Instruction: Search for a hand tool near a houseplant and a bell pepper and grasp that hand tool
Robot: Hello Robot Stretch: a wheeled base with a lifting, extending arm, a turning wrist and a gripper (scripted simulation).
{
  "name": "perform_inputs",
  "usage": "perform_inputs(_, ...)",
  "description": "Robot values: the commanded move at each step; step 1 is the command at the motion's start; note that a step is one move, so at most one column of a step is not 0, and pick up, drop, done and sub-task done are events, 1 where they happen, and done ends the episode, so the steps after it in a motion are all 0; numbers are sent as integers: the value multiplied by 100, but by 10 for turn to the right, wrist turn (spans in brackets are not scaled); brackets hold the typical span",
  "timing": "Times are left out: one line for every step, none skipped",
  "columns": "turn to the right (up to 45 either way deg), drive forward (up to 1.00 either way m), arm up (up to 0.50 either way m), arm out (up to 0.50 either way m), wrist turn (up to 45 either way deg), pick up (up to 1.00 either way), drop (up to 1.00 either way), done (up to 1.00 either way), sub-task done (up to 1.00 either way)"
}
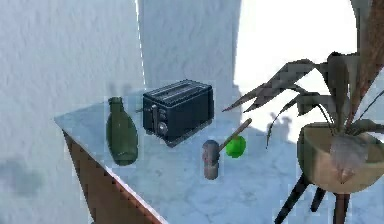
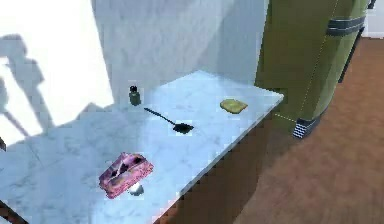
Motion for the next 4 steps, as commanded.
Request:
perform_inputs(-450, 0, 0, 0, 0, 0, 0, 0, 0)
perform_inputs(-240, 0, 0, 0, 0, 0, 0, 0, 0)
perform_inputs(0, 0, 50, 0, 0, 0, 0, 0, 0)
perform_inputs(0, 0, 38, 0, 0, 0, 0, 0, 0)
